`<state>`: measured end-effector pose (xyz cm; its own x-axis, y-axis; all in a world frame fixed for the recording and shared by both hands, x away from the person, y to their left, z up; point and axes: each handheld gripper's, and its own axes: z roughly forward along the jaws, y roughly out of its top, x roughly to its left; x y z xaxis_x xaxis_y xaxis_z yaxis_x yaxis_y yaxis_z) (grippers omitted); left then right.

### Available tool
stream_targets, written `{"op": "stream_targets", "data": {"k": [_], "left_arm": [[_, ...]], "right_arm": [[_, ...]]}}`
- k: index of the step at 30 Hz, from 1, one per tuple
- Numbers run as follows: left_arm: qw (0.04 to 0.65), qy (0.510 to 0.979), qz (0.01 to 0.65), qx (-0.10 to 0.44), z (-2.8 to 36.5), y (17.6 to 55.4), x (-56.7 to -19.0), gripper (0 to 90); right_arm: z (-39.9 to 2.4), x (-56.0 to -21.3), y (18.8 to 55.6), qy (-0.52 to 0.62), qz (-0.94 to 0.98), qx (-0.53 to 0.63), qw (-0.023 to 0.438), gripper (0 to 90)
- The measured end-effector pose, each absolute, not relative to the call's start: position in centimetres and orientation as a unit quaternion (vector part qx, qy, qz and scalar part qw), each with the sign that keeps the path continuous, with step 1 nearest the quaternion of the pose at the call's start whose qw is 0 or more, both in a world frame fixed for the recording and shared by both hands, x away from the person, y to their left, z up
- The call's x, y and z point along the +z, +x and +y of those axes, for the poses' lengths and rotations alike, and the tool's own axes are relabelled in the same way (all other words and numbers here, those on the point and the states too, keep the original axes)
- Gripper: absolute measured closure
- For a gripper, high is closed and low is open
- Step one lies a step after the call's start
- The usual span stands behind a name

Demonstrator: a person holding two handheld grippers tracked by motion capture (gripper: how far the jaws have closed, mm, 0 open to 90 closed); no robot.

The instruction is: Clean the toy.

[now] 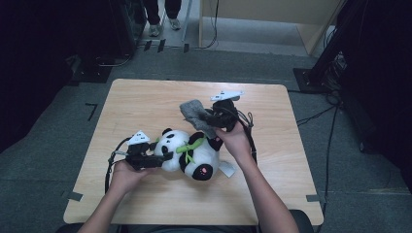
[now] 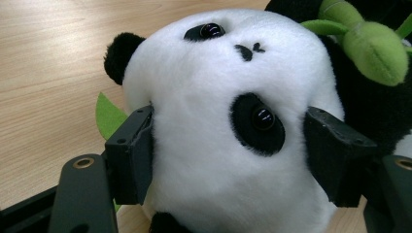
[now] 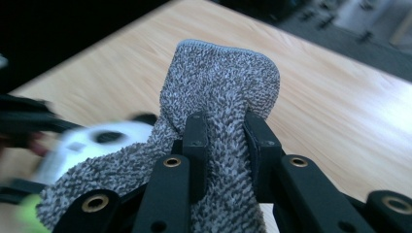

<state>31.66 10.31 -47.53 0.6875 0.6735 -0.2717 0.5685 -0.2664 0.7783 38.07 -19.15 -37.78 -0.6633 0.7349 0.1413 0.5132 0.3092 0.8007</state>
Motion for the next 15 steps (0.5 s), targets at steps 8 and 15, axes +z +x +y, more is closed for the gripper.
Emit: {"op": "stream_targets", "data": {"k": [8, 15], "left_arm": [[0.464, 0.792, 0.393, 0.058, 10.3, 31.6, -47.6, 26.9], [0.462, 0.792, 0.395, 0.062, 10.3, 31.5, -47.6, 26.8]], "right_arm": [[-15.2, -36.5, 35.4, 0.326, 0.820, 0.456, 0.114, 74.7], [-11.1, -40.3, 34.9, 0.305, 0.858, 0.401, 0.101, 74.3]]}}
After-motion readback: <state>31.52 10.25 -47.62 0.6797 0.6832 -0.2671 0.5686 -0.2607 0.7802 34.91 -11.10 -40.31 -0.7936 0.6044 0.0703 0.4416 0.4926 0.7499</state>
